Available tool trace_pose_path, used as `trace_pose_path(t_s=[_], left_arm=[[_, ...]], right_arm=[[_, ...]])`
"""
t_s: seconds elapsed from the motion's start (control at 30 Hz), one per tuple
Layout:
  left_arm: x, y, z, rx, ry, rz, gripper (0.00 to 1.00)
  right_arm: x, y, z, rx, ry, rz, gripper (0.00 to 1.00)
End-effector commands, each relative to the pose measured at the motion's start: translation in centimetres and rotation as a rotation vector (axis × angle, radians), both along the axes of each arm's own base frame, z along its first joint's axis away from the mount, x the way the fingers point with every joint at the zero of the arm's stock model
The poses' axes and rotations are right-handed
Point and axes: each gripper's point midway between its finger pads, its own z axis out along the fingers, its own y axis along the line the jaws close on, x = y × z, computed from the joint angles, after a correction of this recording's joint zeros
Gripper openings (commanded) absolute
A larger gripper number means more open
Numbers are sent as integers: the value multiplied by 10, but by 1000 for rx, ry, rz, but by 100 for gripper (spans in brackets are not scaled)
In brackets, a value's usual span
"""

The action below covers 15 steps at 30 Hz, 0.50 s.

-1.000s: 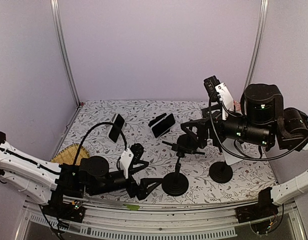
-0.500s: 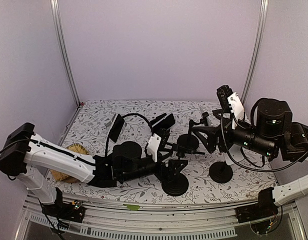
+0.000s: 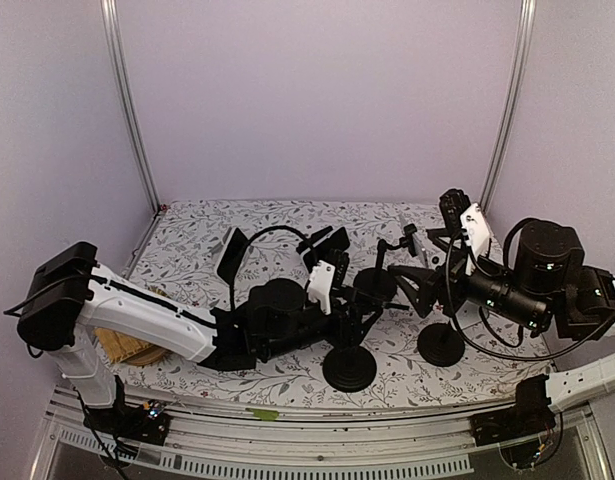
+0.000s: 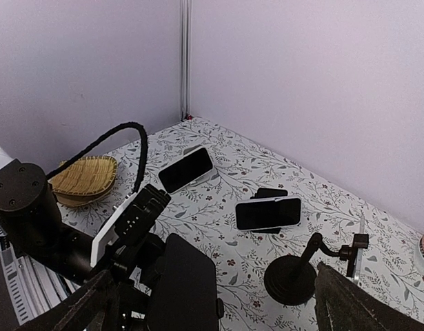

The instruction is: Remove the phone from the phone stand

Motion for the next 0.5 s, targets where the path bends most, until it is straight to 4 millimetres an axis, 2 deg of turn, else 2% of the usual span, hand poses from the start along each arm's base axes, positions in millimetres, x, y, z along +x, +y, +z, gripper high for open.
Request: trace_pose_path(t_s=[0.0,0.33,0.47], left_arm=[[17,-1,20,-73,-25,61,63],[20,2,28,-103,-52,84,51],[18,2,34,-112,-67,73,36]], right_arm=[[-4,-1,8,37,-23,21,99],[-7,-7,-6,22,-22,34,99],[-12,-6,-6,31,-17,66,99]])
